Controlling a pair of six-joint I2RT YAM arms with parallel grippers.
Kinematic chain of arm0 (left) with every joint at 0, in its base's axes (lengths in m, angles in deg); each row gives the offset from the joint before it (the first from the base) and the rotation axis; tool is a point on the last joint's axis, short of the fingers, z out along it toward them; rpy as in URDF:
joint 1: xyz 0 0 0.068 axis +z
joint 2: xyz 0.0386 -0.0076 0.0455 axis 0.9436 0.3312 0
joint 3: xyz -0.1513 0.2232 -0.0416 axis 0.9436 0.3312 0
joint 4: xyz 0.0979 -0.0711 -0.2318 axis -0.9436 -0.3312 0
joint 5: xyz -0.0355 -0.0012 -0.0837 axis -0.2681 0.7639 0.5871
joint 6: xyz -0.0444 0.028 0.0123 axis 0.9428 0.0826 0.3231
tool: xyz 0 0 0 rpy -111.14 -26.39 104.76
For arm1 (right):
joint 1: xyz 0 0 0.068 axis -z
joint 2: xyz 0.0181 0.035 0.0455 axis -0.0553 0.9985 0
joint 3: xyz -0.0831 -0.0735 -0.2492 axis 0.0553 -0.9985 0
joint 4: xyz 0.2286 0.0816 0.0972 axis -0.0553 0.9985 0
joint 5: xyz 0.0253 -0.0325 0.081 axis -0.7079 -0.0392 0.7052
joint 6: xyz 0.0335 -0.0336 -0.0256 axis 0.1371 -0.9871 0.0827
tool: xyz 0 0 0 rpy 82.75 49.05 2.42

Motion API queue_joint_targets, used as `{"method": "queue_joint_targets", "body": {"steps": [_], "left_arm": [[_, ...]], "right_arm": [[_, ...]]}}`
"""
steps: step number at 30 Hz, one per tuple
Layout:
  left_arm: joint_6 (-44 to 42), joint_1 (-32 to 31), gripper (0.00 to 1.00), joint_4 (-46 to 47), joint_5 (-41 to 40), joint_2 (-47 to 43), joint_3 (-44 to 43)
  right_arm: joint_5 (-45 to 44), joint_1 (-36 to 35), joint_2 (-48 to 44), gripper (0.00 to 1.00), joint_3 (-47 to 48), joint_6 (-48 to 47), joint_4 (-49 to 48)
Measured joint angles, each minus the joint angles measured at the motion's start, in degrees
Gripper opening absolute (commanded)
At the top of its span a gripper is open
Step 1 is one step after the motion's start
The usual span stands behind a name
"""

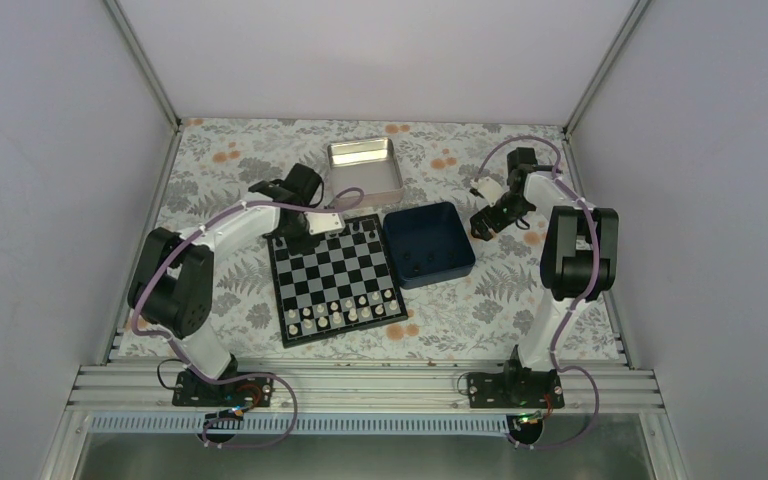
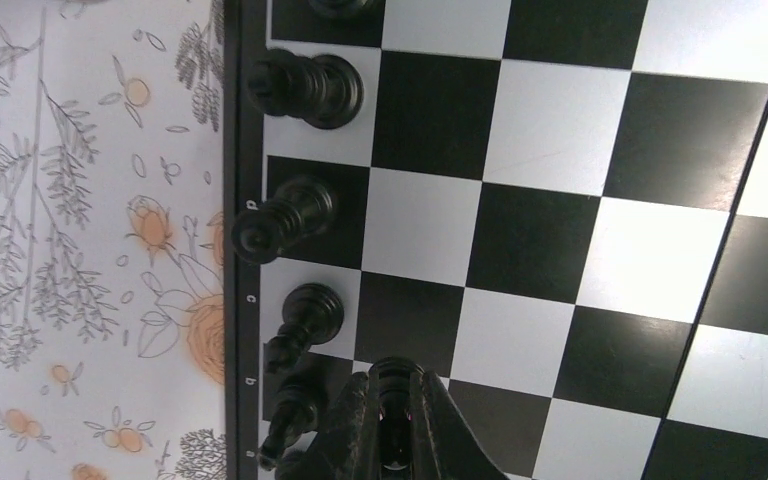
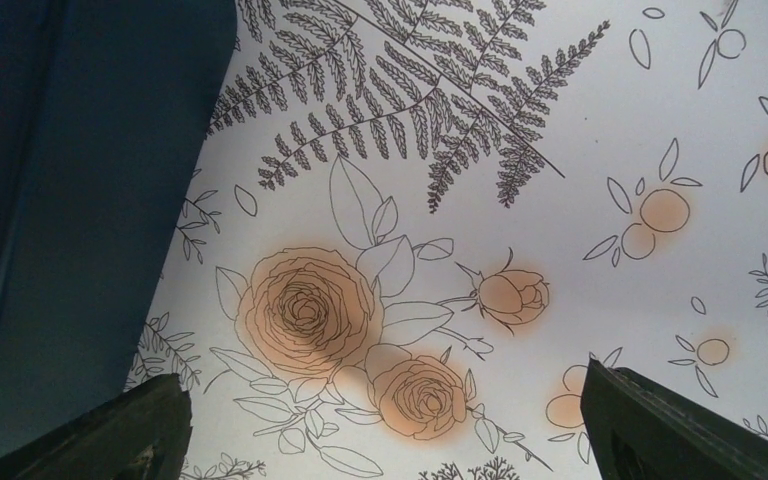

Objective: Set up the chess pieces on the board
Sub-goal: Place the chess piece on the chessboard.

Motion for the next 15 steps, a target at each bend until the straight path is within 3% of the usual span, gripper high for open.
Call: {"method": "queue_joint_targets", "body": {"steps": [15], "left_arm": [[0.2,2.4,0.05,5.7,0.6,-0.7,7.5]], "right_arm": [[-0.5,0.0,1.0,1.00,0.0,0.0,0.1]]}}
